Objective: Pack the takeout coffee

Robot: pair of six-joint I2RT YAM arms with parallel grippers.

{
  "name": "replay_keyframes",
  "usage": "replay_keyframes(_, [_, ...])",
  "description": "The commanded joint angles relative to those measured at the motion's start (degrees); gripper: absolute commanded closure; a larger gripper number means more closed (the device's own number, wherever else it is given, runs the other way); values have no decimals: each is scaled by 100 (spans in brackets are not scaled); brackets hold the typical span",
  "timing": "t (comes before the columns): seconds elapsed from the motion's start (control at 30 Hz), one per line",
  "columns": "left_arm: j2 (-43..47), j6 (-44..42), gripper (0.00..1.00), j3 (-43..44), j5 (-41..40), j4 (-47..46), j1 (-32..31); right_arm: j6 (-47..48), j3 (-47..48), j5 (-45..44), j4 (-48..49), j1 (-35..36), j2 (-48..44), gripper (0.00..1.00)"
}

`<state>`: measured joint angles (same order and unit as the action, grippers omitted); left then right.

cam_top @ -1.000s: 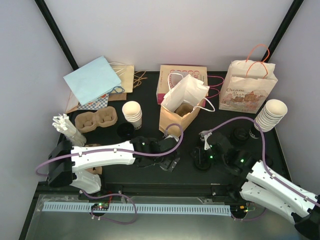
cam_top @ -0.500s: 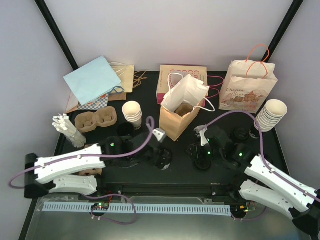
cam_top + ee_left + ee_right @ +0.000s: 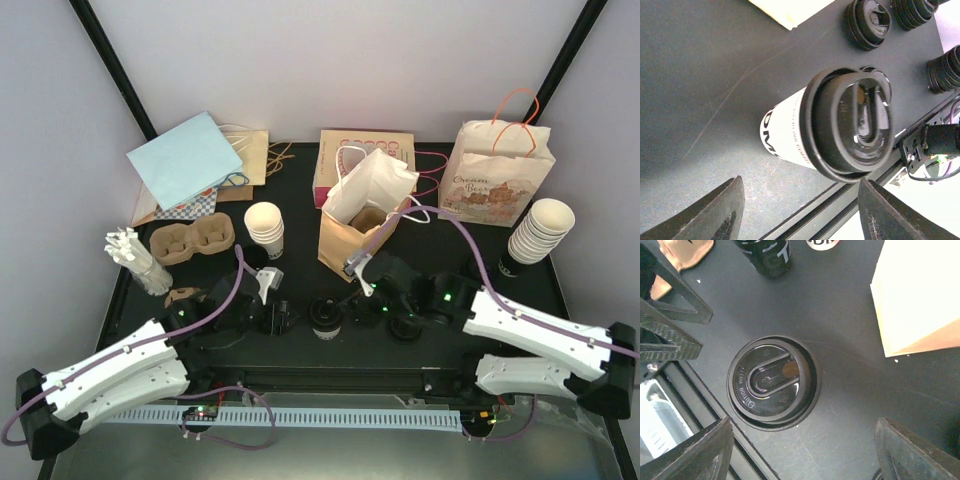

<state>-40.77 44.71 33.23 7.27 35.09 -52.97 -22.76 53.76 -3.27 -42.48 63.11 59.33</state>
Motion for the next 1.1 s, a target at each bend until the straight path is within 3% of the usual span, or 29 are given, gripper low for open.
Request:
replay_keyframes(0.0, [130, 264, 39, -401, 862, -626, 292, 458, 418, -659, -361, 442, 535, 20])
replay_keyframes(0.23, [46, 419, 47, -889, 1358, -1302, 471, 623, 593, -519, -283, 623, 1098, 10])
replay_keyframes(0.33, [25, 422, 48, -959, 1444, -1400, 528, 720, 685, -349, -257, 629, 1304, 0])
replay_keyframes(1.07, [-531, 387, 56, -1149, 2090, -2028, 777, 910, 1012, -253, -160, 666, 2171, 11])
